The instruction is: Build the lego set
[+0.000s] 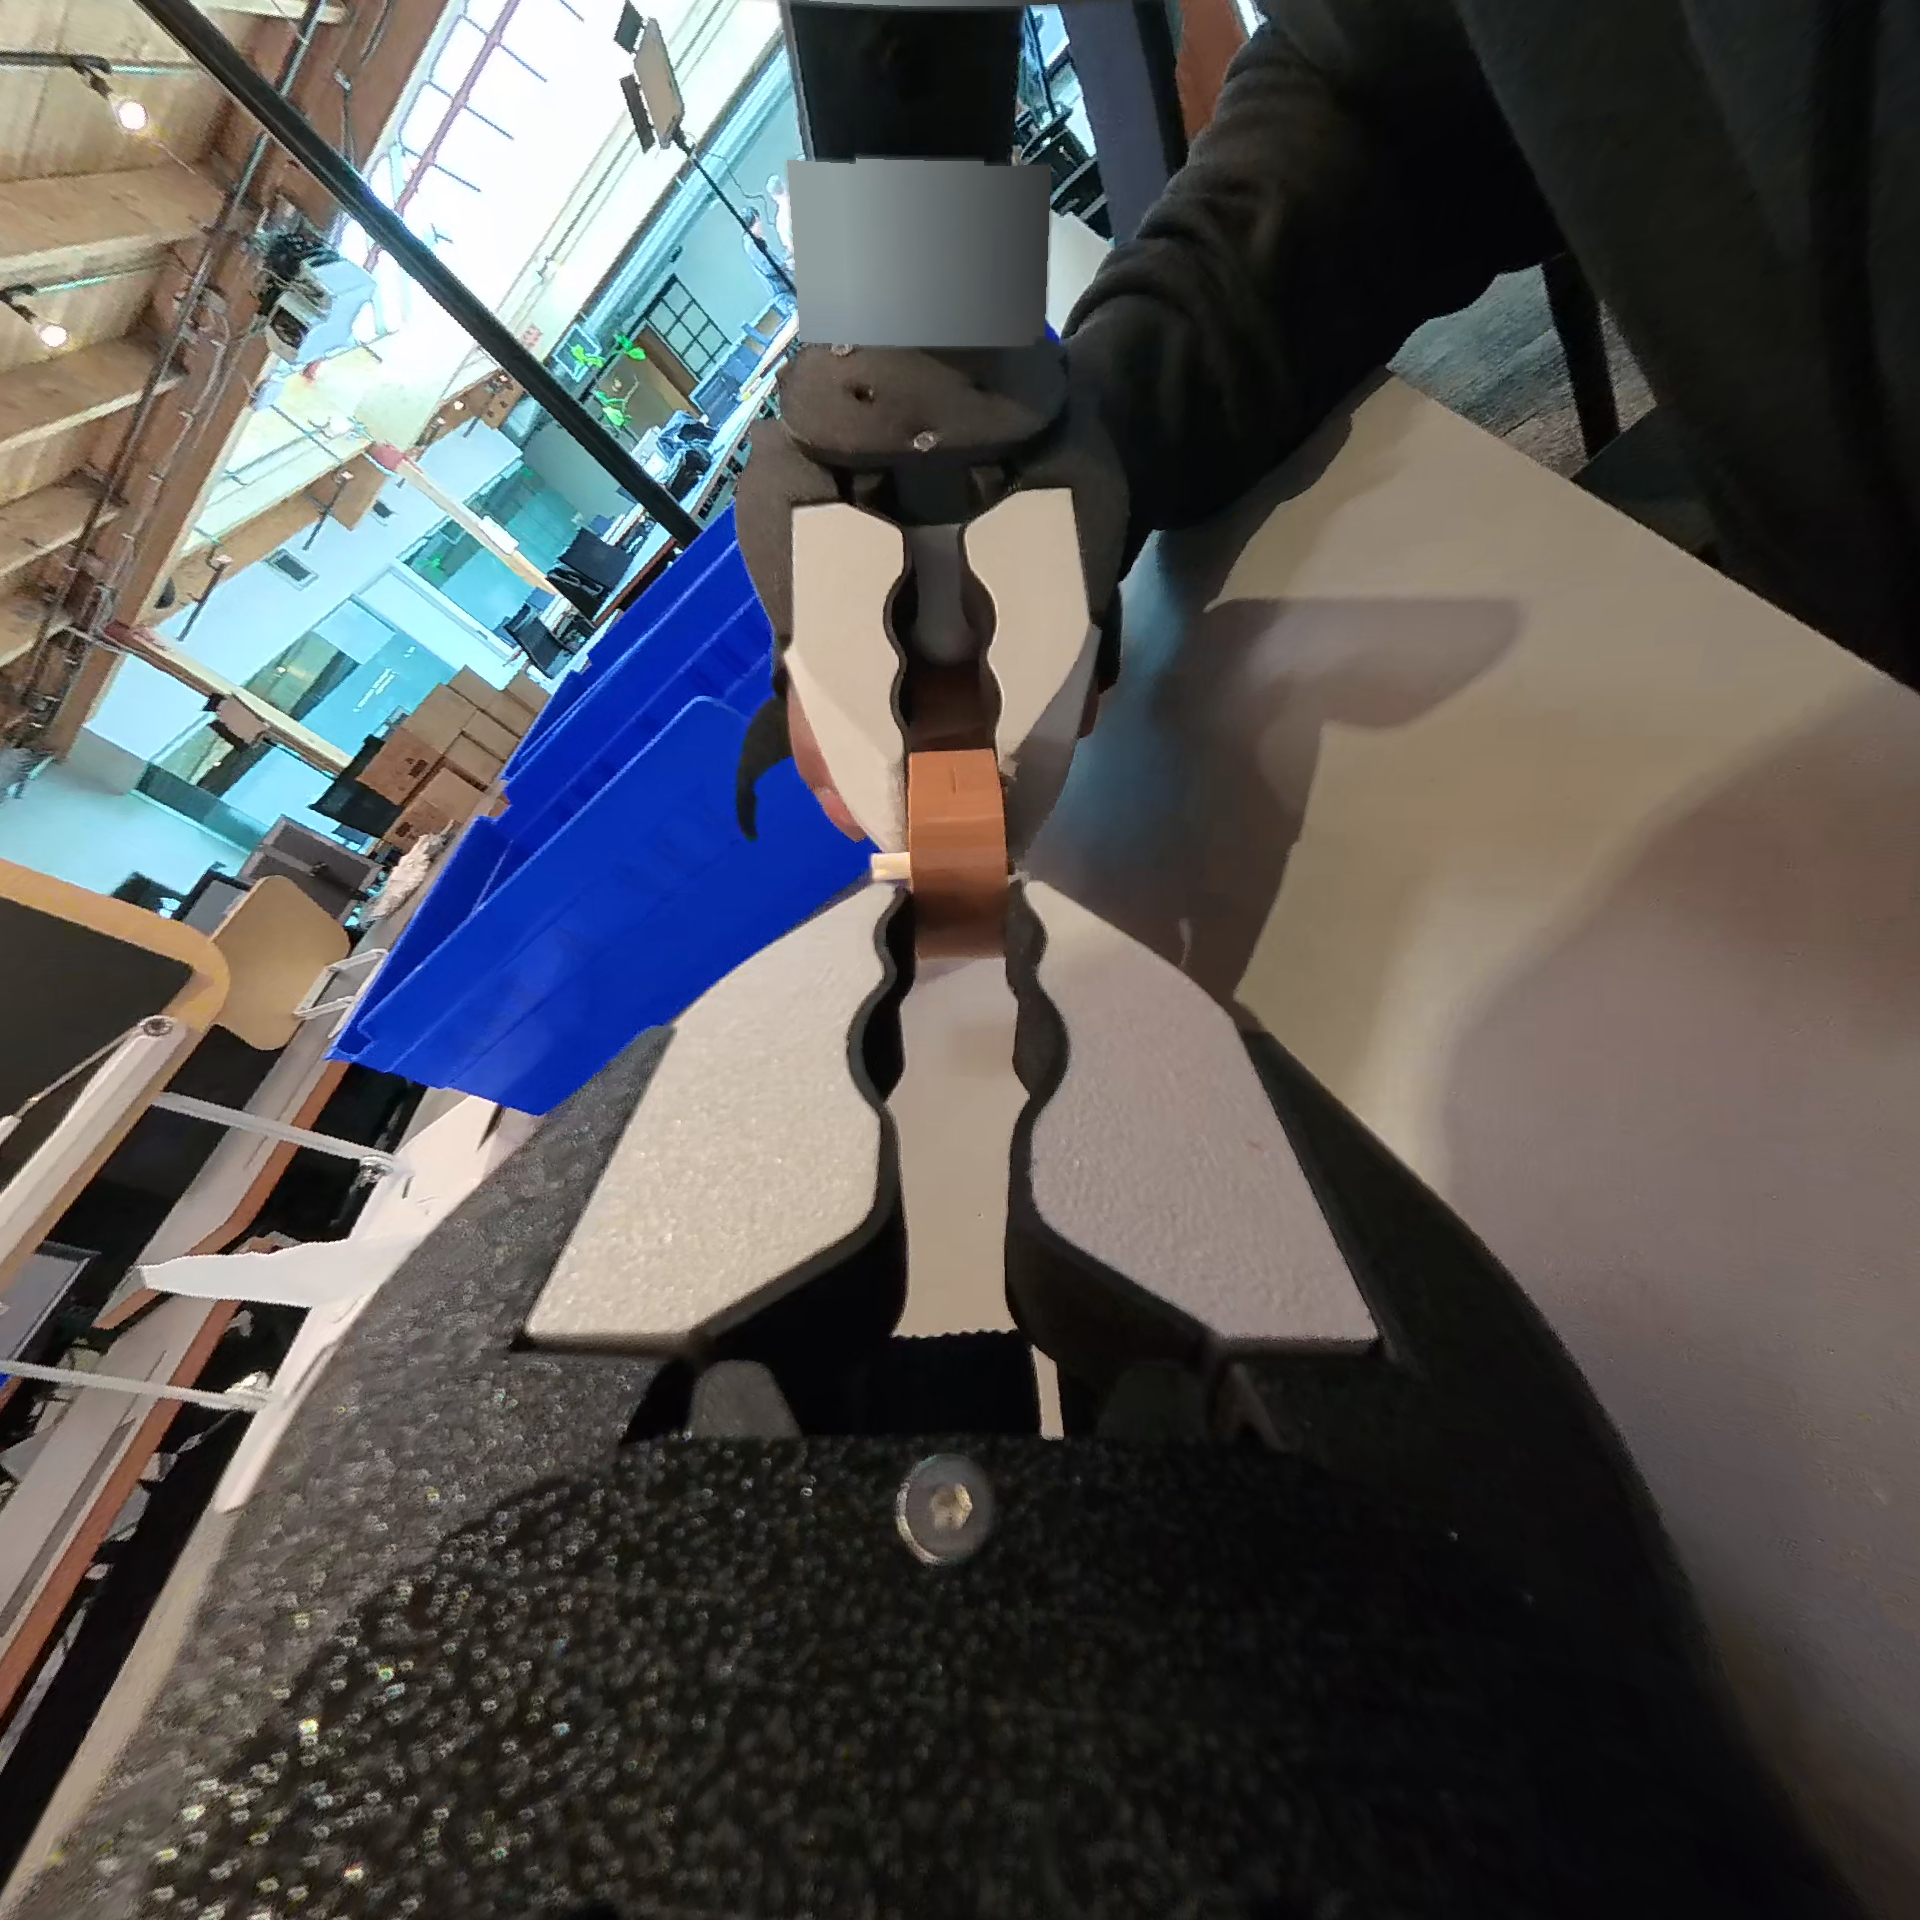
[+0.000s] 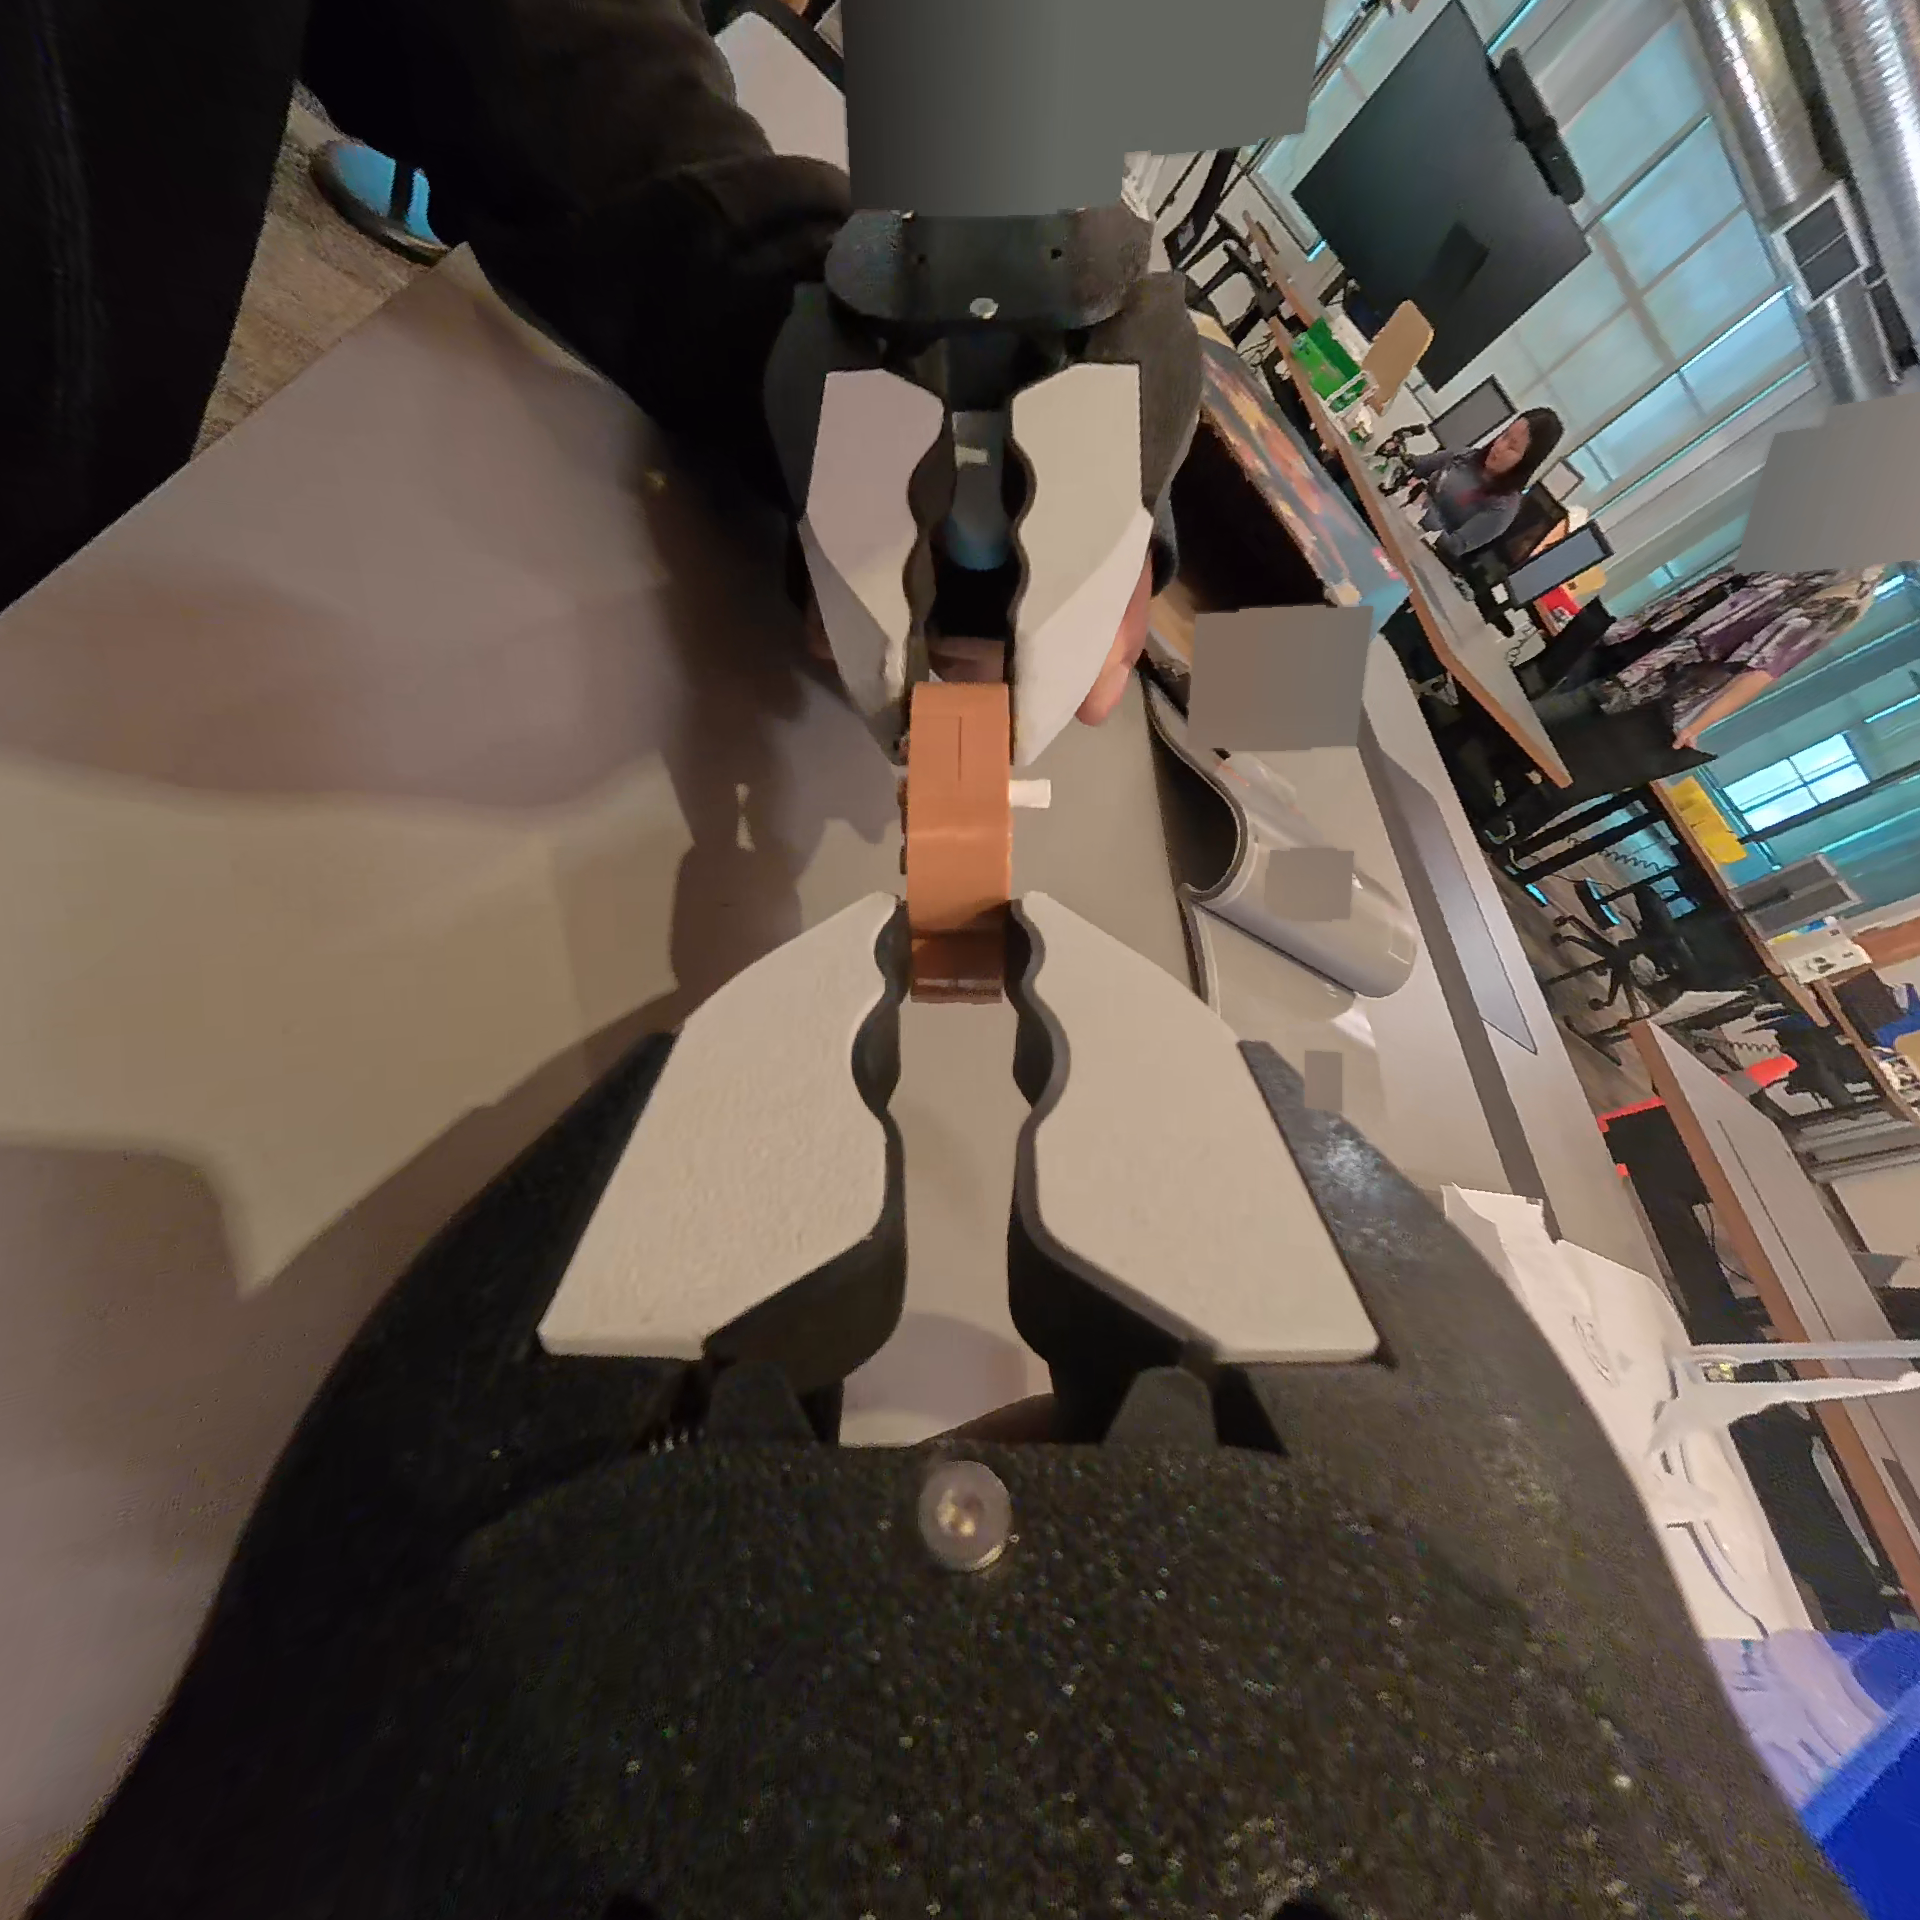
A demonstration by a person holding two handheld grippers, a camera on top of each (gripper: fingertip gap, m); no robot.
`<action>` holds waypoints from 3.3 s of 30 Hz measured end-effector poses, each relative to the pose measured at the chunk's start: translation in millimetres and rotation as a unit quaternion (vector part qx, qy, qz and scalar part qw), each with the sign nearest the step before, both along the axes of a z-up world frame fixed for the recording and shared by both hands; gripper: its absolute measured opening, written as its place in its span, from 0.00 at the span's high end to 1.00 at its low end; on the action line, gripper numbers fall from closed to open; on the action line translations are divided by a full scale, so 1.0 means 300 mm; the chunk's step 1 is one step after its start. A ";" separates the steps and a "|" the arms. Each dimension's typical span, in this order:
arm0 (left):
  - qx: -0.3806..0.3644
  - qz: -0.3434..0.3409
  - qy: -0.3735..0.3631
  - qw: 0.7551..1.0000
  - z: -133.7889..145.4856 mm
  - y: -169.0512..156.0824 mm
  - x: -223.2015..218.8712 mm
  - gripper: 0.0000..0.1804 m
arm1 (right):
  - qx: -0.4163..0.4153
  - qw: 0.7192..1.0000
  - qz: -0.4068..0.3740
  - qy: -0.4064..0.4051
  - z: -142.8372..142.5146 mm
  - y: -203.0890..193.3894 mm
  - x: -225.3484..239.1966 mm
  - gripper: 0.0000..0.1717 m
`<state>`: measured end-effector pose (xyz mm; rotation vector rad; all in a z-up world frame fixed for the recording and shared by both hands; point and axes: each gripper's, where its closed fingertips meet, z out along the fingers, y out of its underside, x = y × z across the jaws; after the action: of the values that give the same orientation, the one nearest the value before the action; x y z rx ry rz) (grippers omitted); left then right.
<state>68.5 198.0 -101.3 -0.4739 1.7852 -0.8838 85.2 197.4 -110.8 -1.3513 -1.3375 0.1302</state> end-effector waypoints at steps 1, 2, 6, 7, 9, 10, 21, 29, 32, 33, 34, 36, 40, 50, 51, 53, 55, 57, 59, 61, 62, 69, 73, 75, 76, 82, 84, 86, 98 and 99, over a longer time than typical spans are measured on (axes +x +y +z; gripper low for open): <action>0.000 -0.002 -0.002 1.000 0.001 -0.004 -0.001 0.91 | 0.000 1.000 0.001 0.001 0.001 -0.002 -0.001 0.91; 0.000 -0.003 -0.003 1.000 0.003 -0.006 -0.001 0.91 | -0.001 1.000 0.002 0.001 0.001 -0.003 -0.001 0.91; -0.003 -0.005 0.001 1.000 -0.001 -0.008 -0.003 0.91 | -0.005 1.000 0.005 0.000 -0.002 -0.007 -0.004 0.91; -0.004 -0.006 0.002 1.000 -0.001 -0.009 -0.003 0.91 | -0.007 1.000 0.006 0.001 -0.002 -0.008 -0.006 0.91; -0.006 -0.008 0.005 1.000 -0.002 -0.011 -0.005 0.91 | -0.012 1.000 0.008 0.001 -0.006 -0.009 -0.007 0.91; -0.005 -0.008 0.006 1.000 -0.005 -0.011 -0.004 0.91 | -0.013 1.000 0.008 -0.001 -0.008 -0.009 -0.007 0.91; -0.009 -0.004 0.016 1.000 -0.012 -0.010 -0.002 0.91 | -0.018 1.000 0.009 -0.006 -0.012 -0.012 -0.008 0.91; -0.008 -0.002 0.021 1.000 -0.019 -0.009 0.000 0.91 | -0.020 1.000 0.008 -0.010 -0.017 -0.011 -0.007 0.91; -0.006 0.000 0.021 1.000 -0.021 -0.007 0.001 0.91 | -0.020 1.000 0.006 -0.011 -0.018 -0.008 -0.007 0.91; -0.005 0.000 0.021 1.000 -0.020 -0.006 0.001 0.91 | -0.020 1.000 0.005 -0.011 -0.018 -0.006 -0.006 0.91; -0.004 0.003 0.021 1.000 -0.020 -0.003 0.002 0.91 | -0.024 1.000 0.001 -0.011 -0.018 -0.002 -0.003 0.91; 0.004 0.014 0.020 1.000 -0.021 0.008 0.007 0.91 | -0.027 1.000 -0.012 -0.001 -0.015 0.012 0.003 0.90; 0.014 0.034 0.002 0.999 -0.009 0.035 0.018 0.91 | -0.021 0.998 -0.061 0.008 -0.011 0.058 0.020 0.87; 0.211 0.218 -0.082 0.949 0.025 0.177 0.048 0.91 | -0.130 0.967 -0.158 0.149 0.034 0.147 0.081 0.74; 0.229 0.232 -0.085 0.942 0.025 0.185 0.051 0.91 | -0.153 0.959 -0.166 0.172 0.033 0.154 0.073 0.73; 0.260 0.257 -0.080 0.927 0.013 0.200 0.060 0.91 | -0.186 0.945 -0.184 0.198 0.020 0.166 0.057 0.72; 0.287 0.280 -0.071 0.913 0.000 0.220 0.068 0.91 | -0.192 0.936 -0.208 0.208 0.009 0.181 0.058 0.71; 0.308 0.289 -0.072 0.904 -0.003 0.221 0.073 0.91 | -0.196 0.929 -0.227 0.217 0.003 0.191 0.063 0.71; 0.325 0.292 -0.072 0.897 -0.007 0.218 0.078 0.91 | -0.201 0.924 -0.237 0.224 -0.001 0.196 0.063 0.70; 0.338 0.296 -0.073 0.890 -0.008 0.213 0.083 0.91 | -0.194 0.924 -0.240 0.225 0.000 0.197 0.060 0.70; 0.343 0.297 -0.073 0.888 -0.009 0.211 0.085 0.91 | -0.185 0.925 -0.245 0.222 0.003 0.198 0.062 0.70; 0.353 0.301 -0.067 0.883 -0.021 0.205 0.098 0.91 | -0.151 0.931 -0.268 0.199 0.001 0.206 0.061 0.71; 0.349 0.302 -0.066 0.885 -0.023 0.204 0.101 0.91 | -0.149 0.929 -0.272 0.203 0.001 0.209 0.065 0.73; 0.348 0.302 -0.066 0.885 -0.023 0.203 0.101 0.91 | -0.144 0.929 -0.272 0.204 0.004 0.207 0.064 0.73; 0.348 0.303 -0.068 0.885 -0.021 0.203 0.101 0.91 | -0.141 0.930 -0.271 0.204 0.007 0.207 0.064 0.73; 0.348 0.302 -0.064 0.885 -0.025 0.201 0.100 0.91 | -0.139 0.931 -0.272 0.199 0.002 0.206 0.063 0.73; 0.347 0.301 -0.062 0.886 -0.027 0.200 0.099 0.91 | -0.135 0.933 -0.273 0.194 0.002 0.205 0.063 0.73; 0.345 0.300 -0.061 0.887 -0.028 0.200 0.099 0.91 | -0.132 0.934 -0.274 0.190 0.002 0.204 0.062 0.73; 0.343 0.298 -0.055 0.889 -0.035 0.198 0.097 0.91 | -0.126 0.937 -0.275 0.175 -0.003 0.203 0.062 0.73; 0.343 0.297 -0.055 0.889 -0.036 0.198 0.097 0.91 | -0.126 0.937 -0.275 0.175 -0.003 0.203 0.062 0.73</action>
<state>97.7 257.5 -112.0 -0.4457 1.5746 0.1607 103.7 258.2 -111.6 -1.7777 -0.6275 0.1543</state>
